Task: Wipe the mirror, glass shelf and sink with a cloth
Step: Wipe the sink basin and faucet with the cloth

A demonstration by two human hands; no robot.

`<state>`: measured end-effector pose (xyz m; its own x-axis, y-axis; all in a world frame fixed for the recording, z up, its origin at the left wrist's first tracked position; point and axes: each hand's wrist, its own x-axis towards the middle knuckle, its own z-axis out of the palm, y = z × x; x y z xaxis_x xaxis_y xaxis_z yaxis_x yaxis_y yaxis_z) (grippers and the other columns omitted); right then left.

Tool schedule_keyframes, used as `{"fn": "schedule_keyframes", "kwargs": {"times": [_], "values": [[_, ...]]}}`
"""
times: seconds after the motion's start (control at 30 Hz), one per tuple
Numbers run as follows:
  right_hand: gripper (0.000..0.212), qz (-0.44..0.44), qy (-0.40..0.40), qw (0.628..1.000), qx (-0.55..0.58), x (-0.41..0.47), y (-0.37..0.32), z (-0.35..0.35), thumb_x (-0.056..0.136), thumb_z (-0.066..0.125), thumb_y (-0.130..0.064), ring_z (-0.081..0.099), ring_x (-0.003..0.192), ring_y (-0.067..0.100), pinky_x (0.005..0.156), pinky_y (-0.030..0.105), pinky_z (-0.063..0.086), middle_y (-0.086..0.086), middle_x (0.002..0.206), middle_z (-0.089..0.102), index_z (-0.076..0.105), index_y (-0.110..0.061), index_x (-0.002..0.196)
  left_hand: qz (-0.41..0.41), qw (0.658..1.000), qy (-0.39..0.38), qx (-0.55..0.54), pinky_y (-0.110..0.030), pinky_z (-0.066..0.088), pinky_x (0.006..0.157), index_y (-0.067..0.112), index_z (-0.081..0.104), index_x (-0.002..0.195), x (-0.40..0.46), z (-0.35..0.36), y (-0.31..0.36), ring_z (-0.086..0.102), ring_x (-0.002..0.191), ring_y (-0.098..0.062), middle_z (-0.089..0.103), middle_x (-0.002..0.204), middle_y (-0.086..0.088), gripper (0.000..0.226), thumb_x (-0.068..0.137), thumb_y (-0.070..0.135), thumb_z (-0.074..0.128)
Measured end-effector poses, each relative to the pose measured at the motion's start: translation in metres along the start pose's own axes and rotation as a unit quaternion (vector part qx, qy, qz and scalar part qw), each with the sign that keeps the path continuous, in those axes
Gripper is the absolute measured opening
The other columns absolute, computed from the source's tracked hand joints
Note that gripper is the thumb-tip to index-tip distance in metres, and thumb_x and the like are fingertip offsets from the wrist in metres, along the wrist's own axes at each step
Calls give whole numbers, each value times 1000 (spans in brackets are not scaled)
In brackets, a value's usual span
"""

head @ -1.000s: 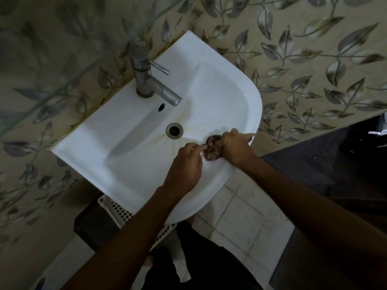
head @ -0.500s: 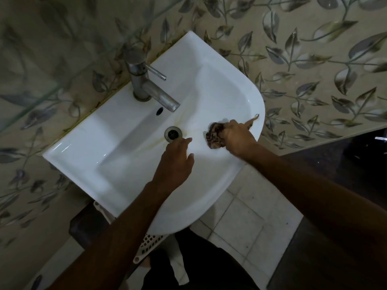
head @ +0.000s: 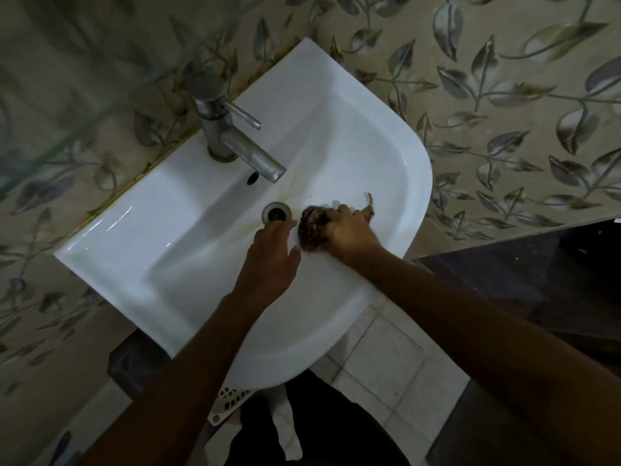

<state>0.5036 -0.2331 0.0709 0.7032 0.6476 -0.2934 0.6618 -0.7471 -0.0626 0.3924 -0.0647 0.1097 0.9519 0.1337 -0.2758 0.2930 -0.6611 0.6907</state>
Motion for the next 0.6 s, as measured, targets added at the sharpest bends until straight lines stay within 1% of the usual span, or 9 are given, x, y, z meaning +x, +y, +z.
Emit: {"fn": "schedule_keyframes", "kwargs": {"times": [0.07, 0.13, 0.27, 0.37, 0.43, 0.47, 0.5, 0.57, 0.6], "values": [[23, -16, 11, 998, -52, 9, 15, -8, 77, 76, -23, 58, 105, 41, 87, 55, 47, 11, 118, 65, 77, -16, 99, -4, 1000, 4, 20, -45, 41, 106, 12, 44, 144, -3, -5, -8, 46, 130, -32, 49, 142, -13, 48, 98, 23, 56], [24, 14, 65, 990, -121, 27, 41, -21, 77, 72, -26, 56, 108, 38, 89, 54, 44, 8, 118, 63, 77, -21, 100, -12, 999, 17, 39, -43, 40, 104, 8, 45, 143, -7, -10, -18, 47, 127, -32, 51, 139, -14, 47, 99, 22, 56], [30, 40, 101, 976, -186, 56, 58, -37, 78, 68, -19, 54, 106, 38, 83, 46, 45, 18, 118, 61, 73, -7, 105, -24, 999, 28, 37, -42, 39, 107, 12, 45, 143, -5, -17, -35, 46, 129, -30, 49, 141, -12, 47, 99, 24, 55], [29, 73, 82, 989, -100, 59, 28, -22, 73, 75, -15, 60, 101, 41, 86, 45, 49, 23, 110, 66, 76, -2, 99, -42, 998, 33, 13, -43, 37, 110, 16, 44, 144, -5, -16, -39, 43, 132, -28, 47, 144, -10, 48, 98, 24, 56], [30, 65, 54, 996, -11, 55, 0, -7, 80, 67, -16, 57, 112, 43, 95, 48, 47, 22, 120, 63, 74, -5, 107, -49, 998, 41, 6, -42, 35, 111, 15, 46, 144, -6, -15, -39, 43, 133, -29, 48, 143, -11, 48, 98, 21, 58], [31, 38, 37, 998, 31, 52, -15, 0, 85, 60, -16, 55, 118, 40, 99, 48, 46, 20, 126, 61, 71, -8, 113, -50, 998, 43, 3, -42, 35, 111, 13, 47, 143, -5, -14, -39, 43, 133, -30, 49, 142, -12, 48, 97, 20, 58], [32, -1, 26, 999, 31, 47, -27, 6, 87, 57, -14, 55, 119, 38, 101, 49, 47, 19, 128, 60, 71, -9, 115, -49, 998, 43, 0, -41, 34, 111, 12, 47, 143, -6, -13, -39, 44, 133, -30, 49, 142, -12, 48, 97, 19, 59], [27, -66, 13, 997, 23, 43, -42, 8, 86, 58, -8, 56, 116, 43, 97, 54, 50, 24, 127, 61, 74, -3, 108, -49, 998, 47, -6, -41, 34, 112, 12, 47, 143, -6, -16, -39, 43, 133, -30, 49, 142, -13, 49, 96, 19, 59], [28, -69, 38, 997, 14, 44, -34, 10, 87, 55, -9, 57, 113, 44, 94, 55, 51, 24, 126, 61, 74, -3, 106, -47, 998, 44, -4, -42, 34, 112, 11, 47, 143, -7, -15, -37, 43, 133, -30, 49, 143, -13, 49, 97, 19, 59]]}}
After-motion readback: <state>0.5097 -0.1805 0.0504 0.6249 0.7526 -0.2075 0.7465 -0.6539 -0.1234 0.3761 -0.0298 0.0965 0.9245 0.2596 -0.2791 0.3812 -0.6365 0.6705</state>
